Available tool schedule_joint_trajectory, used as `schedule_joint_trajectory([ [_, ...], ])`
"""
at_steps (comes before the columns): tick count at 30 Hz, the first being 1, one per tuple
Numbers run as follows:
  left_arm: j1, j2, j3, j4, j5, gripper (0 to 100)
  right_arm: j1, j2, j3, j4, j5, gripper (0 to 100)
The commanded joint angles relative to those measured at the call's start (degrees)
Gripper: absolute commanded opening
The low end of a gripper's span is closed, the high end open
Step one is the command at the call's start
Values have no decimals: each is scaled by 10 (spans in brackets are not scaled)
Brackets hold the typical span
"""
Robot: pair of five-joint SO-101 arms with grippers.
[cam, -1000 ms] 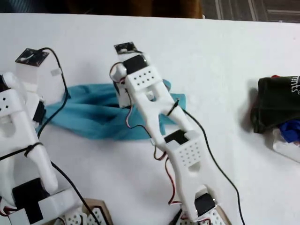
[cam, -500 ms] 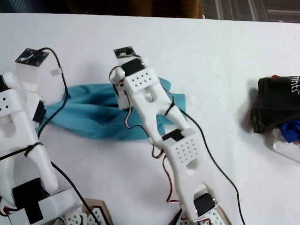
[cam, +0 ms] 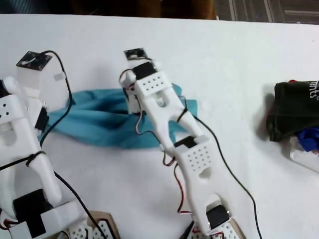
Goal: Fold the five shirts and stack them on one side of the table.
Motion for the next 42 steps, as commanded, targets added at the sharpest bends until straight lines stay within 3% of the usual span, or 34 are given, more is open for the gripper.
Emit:
schedule_joint_trajectory([
  [1,-14,-9,-44,-4,52,27,36,-81,-44,33,1,18],
  [4,-21,-8,-113,-3,105,27,73,-130,-97,57,9,18],
  [9,-2,-8,-160,8,100,27,101,-228,-149,58,73,18],
  [16,29,-11,-250,26,104,27,96,-353,-182,58,91,18],
  [22,76,-98,-342,26,100,27,100,-432,-215,58,127,18],
  [35,97,-364,-350,22,104,27,102,-620,-210,58,174,17],
  [39,97,-385,-346,22,108,27,102,-665,-210,57,177,17],
  [42,97,-365,-345,11,153,27,112,-669,-210,43,176,17],
])
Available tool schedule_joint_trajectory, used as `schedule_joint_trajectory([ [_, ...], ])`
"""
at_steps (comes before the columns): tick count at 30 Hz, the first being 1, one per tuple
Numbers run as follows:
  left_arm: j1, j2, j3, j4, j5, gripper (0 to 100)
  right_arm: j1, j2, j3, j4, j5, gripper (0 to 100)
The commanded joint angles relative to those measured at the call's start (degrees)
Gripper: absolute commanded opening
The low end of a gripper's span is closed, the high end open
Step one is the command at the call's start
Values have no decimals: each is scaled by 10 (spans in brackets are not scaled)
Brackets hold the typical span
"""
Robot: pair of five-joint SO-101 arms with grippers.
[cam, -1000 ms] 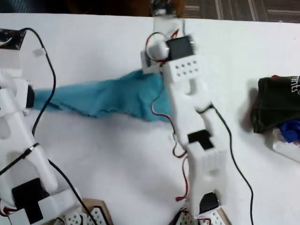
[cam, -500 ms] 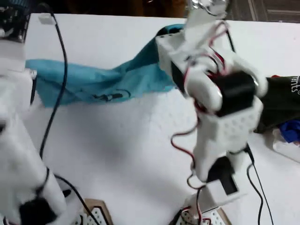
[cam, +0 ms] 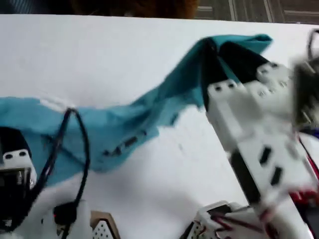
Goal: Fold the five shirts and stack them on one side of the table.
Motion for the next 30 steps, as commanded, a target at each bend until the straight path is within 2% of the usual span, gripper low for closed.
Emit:
schedule_joint_trajectory([
  [1,2,26,-7,-17,51,27,28,-4,-9,-17,6,17],
  [4,-25,76,-7,-53,90,27,58,10,18,-78,6,17],
  [8,-31,179,-7,-85,107,27,69,57,85,-158,27,17],
  [13,-28,368,-7,-102,111,27,61,154,173,-262,31,17],
  [17,-32,528,-12,-178,124,27,57,263,208,-354,37,17],
  [20,-31,625,-13,-265,165,27,56,342,207,-432,59,17],
  [23,-23,689,-22,-333,172,27,56,410,180,-471,84,17],
  [30,-17,773,-186,-337,174,27,86,508,55,-469,98,17],
])
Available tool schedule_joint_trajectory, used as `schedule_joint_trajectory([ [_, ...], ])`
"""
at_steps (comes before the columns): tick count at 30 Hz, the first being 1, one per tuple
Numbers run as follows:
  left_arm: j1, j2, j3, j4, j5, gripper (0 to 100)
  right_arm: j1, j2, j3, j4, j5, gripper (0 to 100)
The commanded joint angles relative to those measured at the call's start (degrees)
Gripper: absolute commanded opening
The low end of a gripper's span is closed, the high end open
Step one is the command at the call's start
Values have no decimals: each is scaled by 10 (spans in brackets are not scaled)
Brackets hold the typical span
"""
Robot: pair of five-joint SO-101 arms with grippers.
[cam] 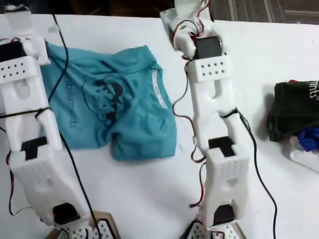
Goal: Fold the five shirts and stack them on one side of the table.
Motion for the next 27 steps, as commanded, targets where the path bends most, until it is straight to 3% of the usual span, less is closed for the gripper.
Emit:
schedule_joint_trajectory([
  [1,4,18,-111,-2,5,27,19,11,-76,-8,7,17],
  [9,25,125,-171,69,1,30,-8,104,-94,76,8,17],
  [12,34,175,-175,102,-34,28,-24,171,-98,109,16,18],
  [18,35,224,-175,147,-57,28,-58,278,-101,149,215,21],
  [27,23,229,-175,182,-58,28,-95,292,-94,279,318,19],
])
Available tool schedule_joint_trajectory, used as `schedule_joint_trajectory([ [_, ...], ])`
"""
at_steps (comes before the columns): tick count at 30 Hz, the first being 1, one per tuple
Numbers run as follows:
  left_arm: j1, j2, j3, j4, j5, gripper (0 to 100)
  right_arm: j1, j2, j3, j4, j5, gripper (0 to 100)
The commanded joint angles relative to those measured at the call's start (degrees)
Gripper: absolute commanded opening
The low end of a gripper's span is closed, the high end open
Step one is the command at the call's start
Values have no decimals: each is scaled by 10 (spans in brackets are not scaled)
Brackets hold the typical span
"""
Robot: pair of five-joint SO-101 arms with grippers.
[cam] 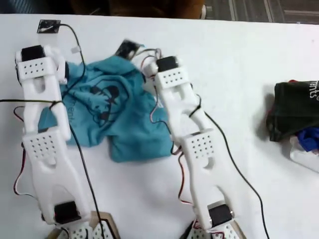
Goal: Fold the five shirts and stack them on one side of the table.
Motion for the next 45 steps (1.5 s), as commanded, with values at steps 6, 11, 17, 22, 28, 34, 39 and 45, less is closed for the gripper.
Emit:
schedule_joint_trajectory([
  [6,-8,-12,-25,42,-4,28,4,34,-19,89,26,19],
  [11,-8,-12,-25,52,-4,28,3,65,-24,150,52,19],
  [17,-15,-12,-25,62,-4,27,22,45,-4,218,62,18],
  [22,-21,-12,-25,62,-4,27,24,-33,102,217,119,18],
  [28,-20,-11,-25,61,-4,27,10,-167,280,214,162,18],
  [34,-18,-7,-25,60,-4,27,29,-247,218,203,150,21],
  [39,-18,-6,-25,62,0,27,83,-219,144,98,151,22],
  [45,-17,-5,-20,58,0,27,100,-124,62,36,155,217],
])
